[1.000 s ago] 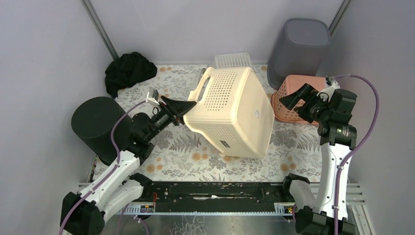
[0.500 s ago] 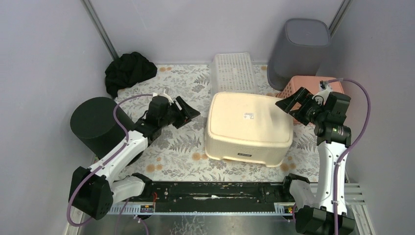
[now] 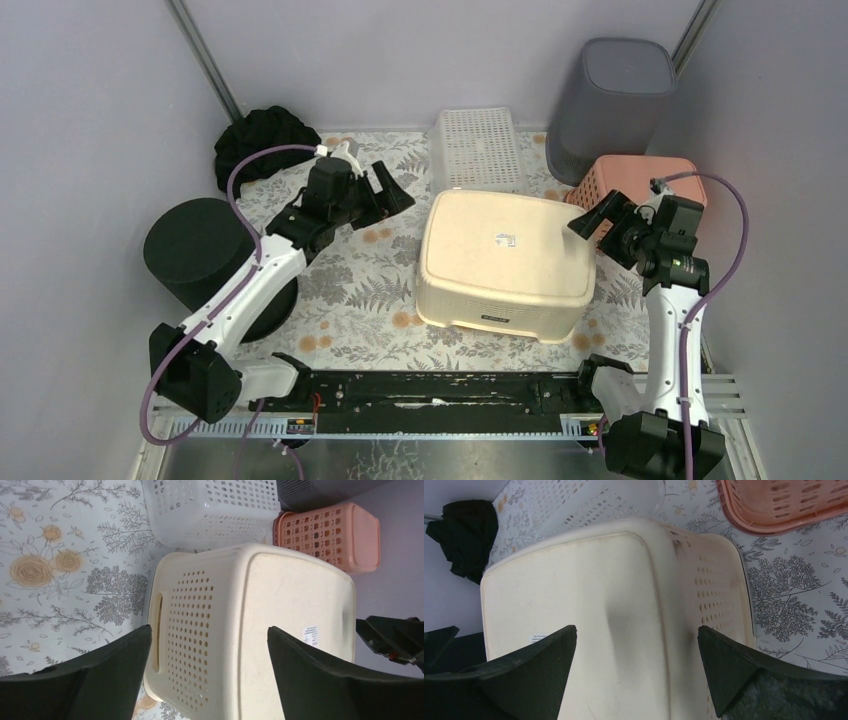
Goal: Turn the large container upside down
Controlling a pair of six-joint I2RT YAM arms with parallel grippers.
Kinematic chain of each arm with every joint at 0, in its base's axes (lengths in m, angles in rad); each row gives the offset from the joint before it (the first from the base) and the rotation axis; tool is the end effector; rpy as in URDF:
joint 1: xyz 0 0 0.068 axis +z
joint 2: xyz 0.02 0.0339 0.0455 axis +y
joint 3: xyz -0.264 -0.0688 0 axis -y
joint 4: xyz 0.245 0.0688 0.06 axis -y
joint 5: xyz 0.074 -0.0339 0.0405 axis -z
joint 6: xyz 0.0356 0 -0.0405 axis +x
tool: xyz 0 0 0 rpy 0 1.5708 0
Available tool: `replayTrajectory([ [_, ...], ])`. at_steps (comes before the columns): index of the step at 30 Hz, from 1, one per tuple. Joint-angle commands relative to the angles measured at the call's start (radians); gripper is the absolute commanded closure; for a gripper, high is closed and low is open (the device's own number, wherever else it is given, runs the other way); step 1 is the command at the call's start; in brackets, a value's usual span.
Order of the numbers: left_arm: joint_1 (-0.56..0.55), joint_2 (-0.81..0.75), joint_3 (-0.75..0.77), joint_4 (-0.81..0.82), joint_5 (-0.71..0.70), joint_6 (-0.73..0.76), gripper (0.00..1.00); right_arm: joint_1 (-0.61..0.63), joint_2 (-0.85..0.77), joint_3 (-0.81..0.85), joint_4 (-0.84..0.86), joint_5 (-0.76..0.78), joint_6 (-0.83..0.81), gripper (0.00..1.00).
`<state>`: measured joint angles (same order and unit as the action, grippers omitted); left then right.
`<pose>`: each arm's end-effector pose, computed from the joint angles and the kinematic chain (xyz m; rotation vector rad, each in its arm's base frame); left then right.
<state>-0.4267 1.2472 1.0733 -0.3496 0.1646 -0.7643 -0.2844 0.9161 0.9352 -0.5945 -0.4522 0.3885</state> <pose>0.2545 -0.1221 0.3260 -0.2677 2.1978 -0.8673 0.1887 -0.0389 0.3299 0.4483 2.0819 0.5452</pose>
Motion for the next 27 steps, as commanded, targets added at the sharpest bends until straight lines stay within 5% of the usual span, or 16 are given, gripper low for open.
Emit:
replayTrajectory([
  [1,-0.033,0.021,0.135,-0.120,-0.051,0.114,0.04,0.005,-0.021,-0.061,0.011,0.008,-0.005,0.04],
  [5,-0.062,0.007,0.189,-0.169,-0.065,0.135,0.00,0.107,-0.072,-0.139,0.080,-0.021,0.096,0.21],
  [11,-0.062,-0.035,0.164,-0.189,-0.087,0.155,0.00,0.579,-0.099,-0.233,0.222,0.223,0.317,0.36],
  [16,-0.060,-0.087,0.069,-0.202,-0.155,0.158,0.00,0.813,-0.089,-0.320,0.348,0.376,0.462,0.44],
  [27,-0.062,-0.288,0.055,-0.399,-0.166,0.128,0.00,0.855,0.020,-0.309,0.385,0.416,0.432,0.44],
])
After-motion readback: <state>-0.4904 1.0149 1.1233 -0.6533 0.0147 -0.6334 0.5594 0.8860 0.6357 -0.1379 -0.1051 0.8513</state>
